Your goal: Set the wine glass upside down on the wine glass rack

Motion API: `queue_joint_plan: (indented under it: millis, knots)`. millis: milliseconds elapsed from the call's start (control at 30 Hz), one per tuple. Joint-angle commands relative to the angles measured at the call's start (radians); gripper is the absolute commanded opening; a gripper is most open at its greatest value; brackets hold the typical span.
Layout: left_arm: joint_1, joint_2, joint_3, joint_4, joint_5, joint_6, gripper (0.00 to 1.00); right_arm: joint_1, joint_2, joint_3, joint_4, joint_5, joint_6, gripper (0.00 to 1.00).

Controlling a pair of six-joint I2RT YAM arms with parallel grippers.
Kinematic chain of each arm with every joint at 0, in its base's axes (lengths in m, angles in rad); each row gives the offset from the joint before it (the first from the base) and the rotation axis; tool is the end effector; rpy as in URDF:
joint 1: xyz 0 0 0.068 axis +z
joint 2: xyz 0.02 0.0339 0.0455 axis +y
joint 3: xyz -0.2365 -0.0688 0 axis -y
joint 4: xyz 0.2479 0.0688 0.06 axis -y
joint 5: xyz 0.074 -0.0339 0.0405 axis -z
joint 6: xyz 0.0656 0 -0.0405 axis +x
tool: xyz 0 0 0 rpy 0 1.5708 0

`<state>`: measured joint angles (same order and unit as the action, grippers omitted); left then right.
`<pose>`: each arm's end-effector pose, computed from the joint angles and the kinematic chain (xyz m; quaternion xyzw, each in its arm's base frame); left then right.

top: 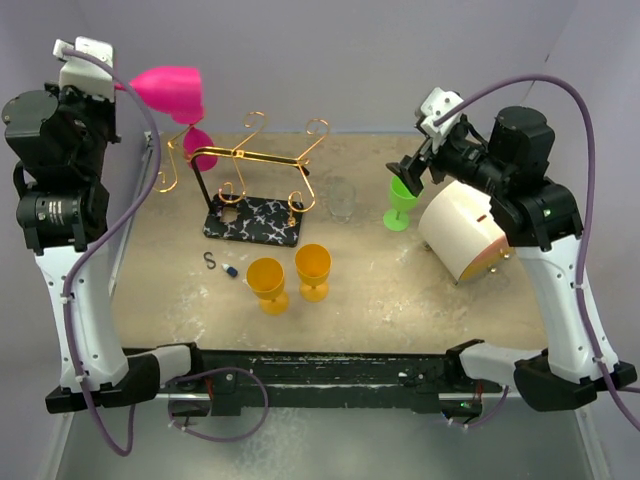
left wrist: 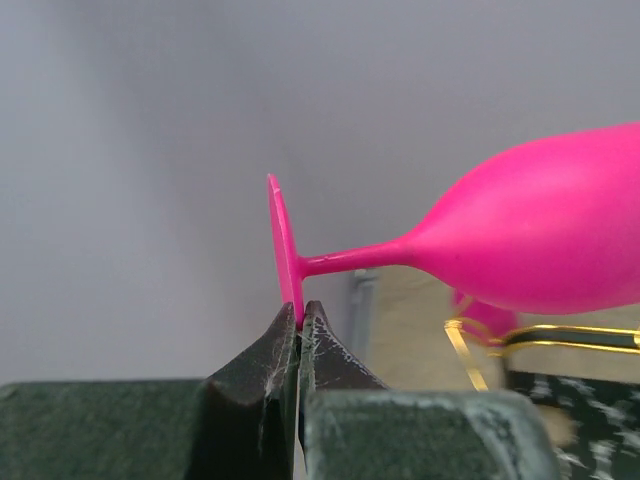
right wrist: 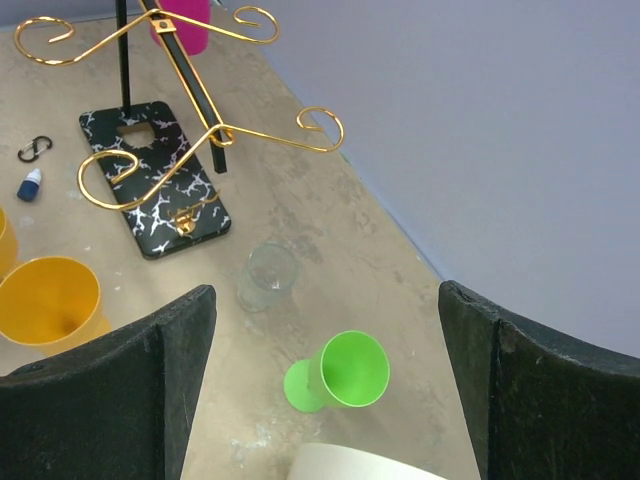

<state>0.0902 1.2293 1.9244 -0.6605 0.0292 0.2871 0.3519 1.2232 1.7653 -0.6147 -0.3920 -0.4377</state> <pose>0.2315 0.0190 0.5460 0.0787 0.6903 0.1249 0.7083 0.2308 0.1115 0.5054 -0.3987 0.6120 0.1138 0.6734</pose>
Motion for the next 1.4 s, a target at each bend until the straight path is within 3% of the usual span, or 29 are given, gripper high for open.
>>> queue_joint_plan:
  millis: [0,133,433,833,1367]
  knots:
    - [0.06,-0.024,-0.066,0.126,-0.406,0.24,0.0,-0.01,-0.036,-0.001,0.035,-0.039,0.003,0.94]
    - [0.095,-0.044,-0.198,0.283,-0.583,0.419,0.0,-0.016,-0.042,0.005,0.026,-0.058,0.003,0.95]
    - [0.103,-0.025,-0.344,0.357,-0.636,0.568,0.0,-0.046,-0.063,-0.008,0.021,-0.088,0.004,0.95]
    - [0.095,-0.035,-0.58,0.382,-0.464,0.788,0.0,-0.069,-0.059,-0.018,0.025,-0.111,0.008,0.96]
    - [-0.013,-0.018,-0.611,0.204,-0.247,0.924,0.0,-0.078,-0.059,-0.038,0.03,-0.133,0.011,0.97]
